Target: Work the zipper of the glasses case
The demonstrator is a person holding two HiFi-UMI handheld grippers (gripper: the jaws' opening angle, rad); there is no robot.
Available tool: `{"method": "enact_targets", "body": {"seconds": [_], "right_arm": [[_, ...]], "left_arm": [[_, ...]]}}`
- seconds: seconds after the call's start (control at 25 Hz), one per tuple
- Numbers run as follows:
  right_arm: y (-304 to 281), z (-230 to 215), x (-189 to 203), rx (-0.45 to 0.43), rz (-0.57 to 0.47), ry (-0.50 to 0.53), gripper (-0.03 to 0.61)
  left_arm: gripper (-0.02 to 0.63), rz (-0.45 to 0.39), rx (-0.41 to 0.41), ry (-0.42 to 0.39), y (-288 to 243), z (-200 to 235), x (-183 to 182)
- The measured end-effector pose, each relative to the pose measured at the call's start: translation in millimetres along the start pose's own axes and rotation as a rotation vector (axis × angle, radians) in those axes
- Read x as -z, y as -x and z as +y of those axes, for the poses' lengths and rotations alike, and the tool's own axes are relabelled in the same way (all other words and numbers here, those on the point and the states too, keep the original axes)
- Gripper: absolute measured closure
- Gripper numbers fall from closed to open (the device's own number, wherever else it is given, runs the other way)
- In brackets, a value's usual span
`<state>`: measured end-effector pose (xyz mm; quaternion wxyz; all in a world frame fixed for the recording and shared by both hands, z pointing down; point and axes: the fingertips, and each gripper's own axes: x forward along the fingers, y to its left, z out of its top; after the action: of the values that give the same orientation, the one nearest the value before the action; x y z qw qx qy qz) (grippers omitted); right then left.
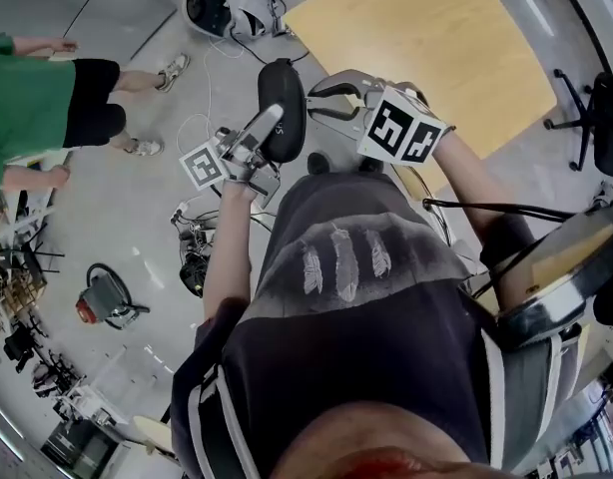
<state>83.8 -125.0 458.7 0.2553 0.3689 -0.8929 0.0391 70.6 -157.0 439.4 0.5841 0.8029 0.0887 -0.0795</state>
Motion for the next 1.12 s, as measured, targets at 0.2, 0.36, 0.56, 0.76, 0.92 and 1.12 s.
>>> {"method": "enact_targets", "body": {"seconds": [0.2,0.36,0.56,0.76,0.92,1.12], "right_arm": [[10,-11,-4,0.071,-0.049,0.010,0.489],[17,-13,-11,0.104,-0.082,0.020,0.552],[16,-17,-7,0.093,-0.057,0.001,0.577],[20,-6,11,0.088,0.125,0.025,0.577],[18,5,31,0.042,0.340,0.124,0.577],[32,13,33,-0.096,0.254,-0.007,0.580]], "left_arm": [[0.344,0.028,0.032,0.010,-13,-5,3],[0.342,0.042,0.028,-0.002,-17,-8,4],[0.342,0.058,-0.008,-0.024,-23,-2,-3],[0.348,0.075,-0.127,-0.103,-21,7,11],[0.351,0.169,-0.230,-0.201,-18,17,23],[0.353,0.252,-0.134,-0.135,-20,11,36]]}}
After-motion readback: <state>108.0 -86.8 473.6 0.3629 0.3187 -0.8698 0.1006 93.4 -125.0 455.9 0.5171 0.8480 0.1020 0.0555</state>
